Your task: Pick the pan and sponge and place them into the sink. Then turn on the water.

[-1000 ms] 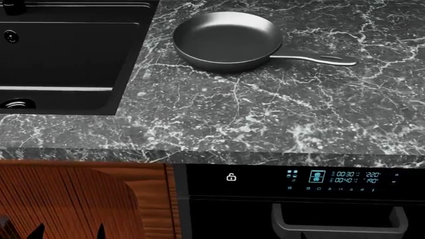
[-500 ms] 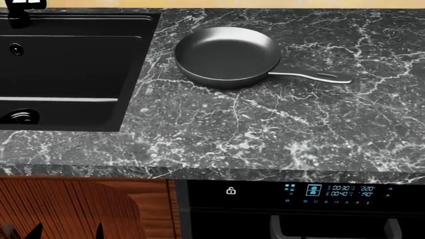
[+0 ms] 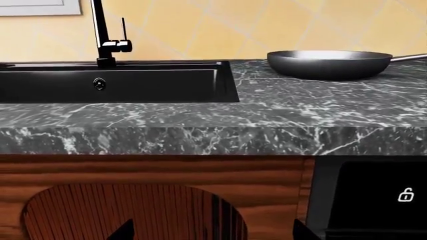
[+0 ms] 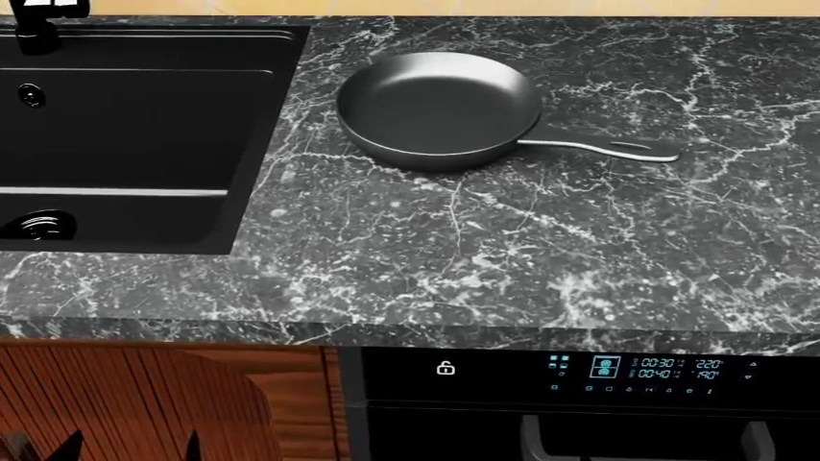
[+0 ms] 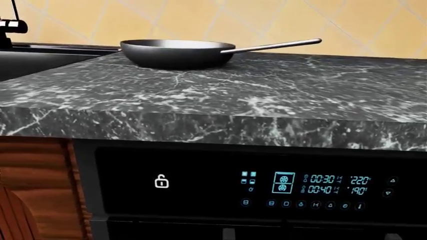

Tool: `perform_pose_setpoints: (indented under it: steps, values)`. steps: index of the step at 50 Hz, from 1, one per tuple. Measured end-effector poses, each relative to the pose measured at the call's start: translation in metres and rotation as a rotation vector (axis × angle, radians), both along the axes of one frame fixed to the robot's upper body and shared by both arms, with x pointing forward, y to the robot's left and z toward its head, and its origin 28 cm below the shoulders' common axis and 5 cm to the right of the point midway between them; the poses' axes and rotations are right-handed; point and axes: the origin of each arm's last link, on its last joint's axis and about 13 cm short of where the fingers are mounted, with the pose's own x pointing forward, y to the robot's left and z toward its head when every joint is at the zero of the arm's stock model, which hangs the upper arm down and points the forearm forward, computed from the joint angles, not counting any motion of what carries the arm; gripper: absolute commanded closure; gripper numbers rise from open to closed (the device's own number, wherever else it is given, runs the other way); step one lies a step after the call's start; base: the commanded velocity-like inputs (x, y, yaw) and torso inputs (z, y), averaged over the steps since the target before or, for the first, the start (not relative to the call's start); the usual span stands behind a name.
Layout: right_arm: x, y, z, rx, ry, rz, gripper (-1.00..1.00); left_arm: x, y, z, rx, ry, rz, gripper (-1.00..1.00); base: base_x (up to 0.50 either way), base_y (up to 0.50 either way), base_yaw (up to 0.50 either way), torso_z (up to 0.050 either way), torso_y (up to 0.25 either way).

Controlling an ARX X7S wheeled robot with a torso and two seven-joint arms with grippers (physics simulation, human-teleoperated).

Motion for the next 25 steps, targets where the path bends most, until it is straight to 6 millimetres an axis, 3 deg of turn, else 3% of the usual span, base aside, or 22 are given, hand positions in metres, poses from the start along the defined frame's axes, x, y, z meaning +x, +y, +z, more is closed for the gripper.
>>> perform_pose_setpoints:
  steps: [17, 25]
  values:
    - [0.001, -0.001, 0.008, 0.043, -0.025, -0.010, -1.00, 0.002, -0.001, 0.007, -0.052, 0.007, -0.005, -1.00, 0.00, 0.00, 0.00, 0.000, 0.000]
    - [0.010, -0.014, 0.044, 0.049, -0.069, -0.015, -1.00, 0.014, 0.003, 0.033, -0.029, -0.010, -0.038, -1.00, 0.00, 0.00, 0.00, 0.000, 0.000]
